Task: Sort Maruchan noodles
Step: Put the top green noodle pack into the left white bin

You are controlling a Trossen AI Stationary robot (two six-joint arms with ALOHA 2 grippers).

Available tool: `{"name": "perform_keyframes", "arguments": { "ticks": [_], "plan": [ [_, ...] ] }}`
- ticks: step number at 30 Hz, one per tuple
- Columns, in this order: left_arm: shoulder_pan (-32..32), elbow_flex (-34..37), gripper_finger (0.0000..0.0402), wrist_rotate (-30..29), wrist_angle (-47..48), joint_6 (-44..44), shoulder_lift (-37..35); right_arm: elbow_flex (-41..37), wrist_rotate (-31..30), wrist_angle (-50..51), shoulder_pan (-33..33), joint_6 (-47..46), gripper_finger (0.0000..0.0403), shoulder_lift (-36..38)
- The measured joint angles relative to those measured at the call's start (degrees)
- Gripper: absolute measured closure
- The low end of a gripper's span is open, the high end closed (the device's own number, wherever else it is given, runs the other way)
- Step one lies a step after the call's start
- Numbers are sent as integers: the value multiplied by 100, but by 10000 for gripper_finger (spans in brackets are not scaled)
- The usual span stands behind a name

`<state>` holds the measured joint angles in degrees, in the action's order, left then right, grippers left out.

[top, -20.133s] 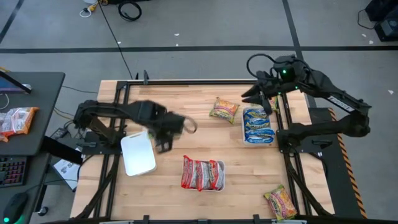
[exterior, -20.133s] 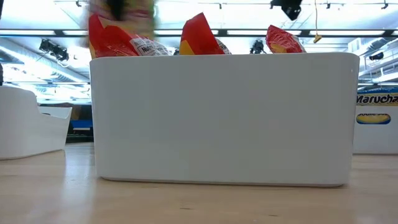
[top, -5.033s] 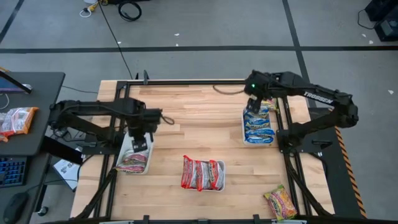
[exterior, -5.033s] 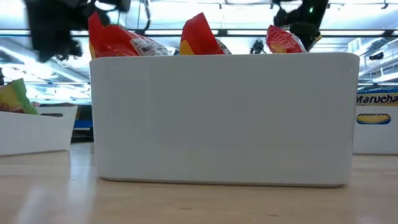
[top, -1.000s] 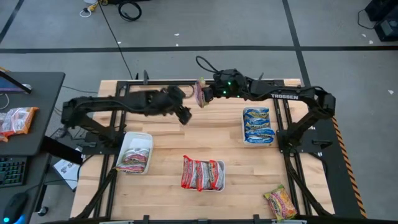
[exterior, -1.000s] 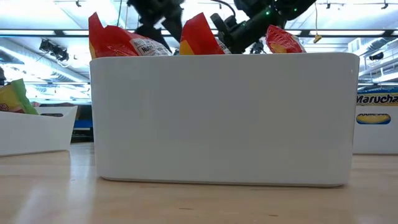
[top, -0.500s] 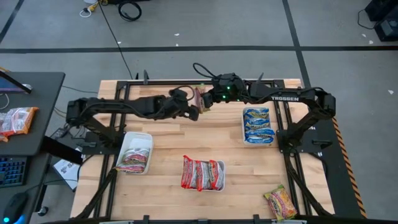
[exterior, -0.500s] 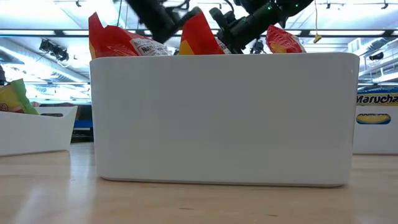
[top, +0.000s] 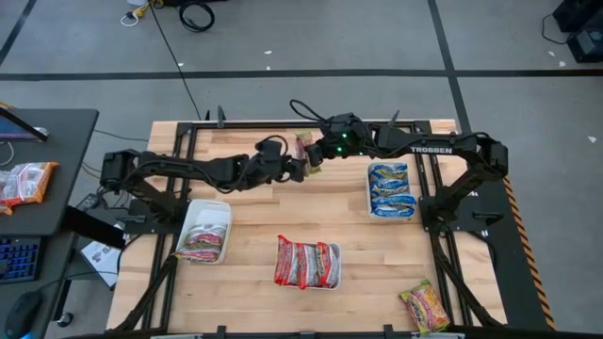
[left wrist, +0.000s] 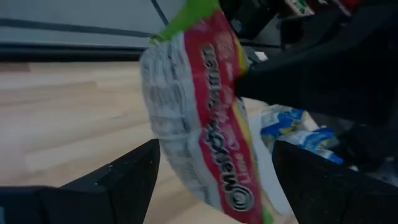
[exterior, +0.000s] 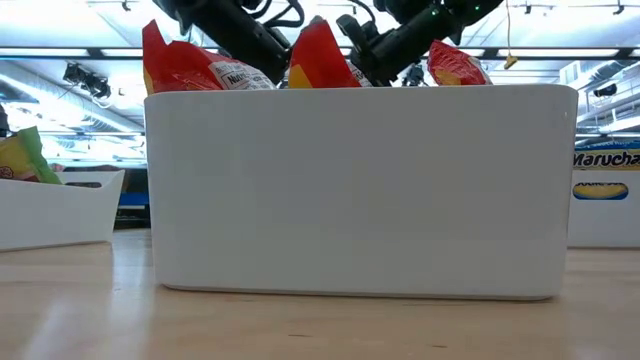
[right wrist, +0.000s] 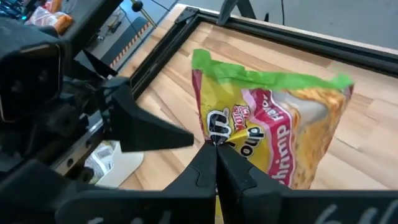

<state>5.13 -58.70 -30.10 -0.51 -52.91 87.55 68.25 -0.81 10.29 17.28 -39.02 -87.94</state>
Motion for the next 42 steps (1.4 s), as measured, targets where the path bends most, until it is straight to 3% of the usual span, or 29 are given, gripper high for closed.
{"name": "perform_keyframes", "arguments": {
  "ticks": [11, 17, 27, 32, 39, 42],
  "plan": [
    [266, 0, 88, 281, -68, 787, 107, 2, 92, -56, -81, -56, 399, -4],
    [149, 0, 88, 585, -416, 1866, 107, 4, 351, -215, -195, -155, 399, -4],
    [147, 0, 94, 335, -172, 1754, 107, 4, 693, -418, -258, -287, 398, -4],
    [146, -2, 138, 452, 134, 1800, 101, 2, 999, -586, -260, -290, 398, -4],
    [147, -13, 248, 499, 203, 2427, 92, 2, 1030, -591, -260, -487, 385, -13],
    [183, -12, 258, 491, 245, 2673, 90, 2, 1073, -611, -260, -422, 360, -12]
  ]
}}
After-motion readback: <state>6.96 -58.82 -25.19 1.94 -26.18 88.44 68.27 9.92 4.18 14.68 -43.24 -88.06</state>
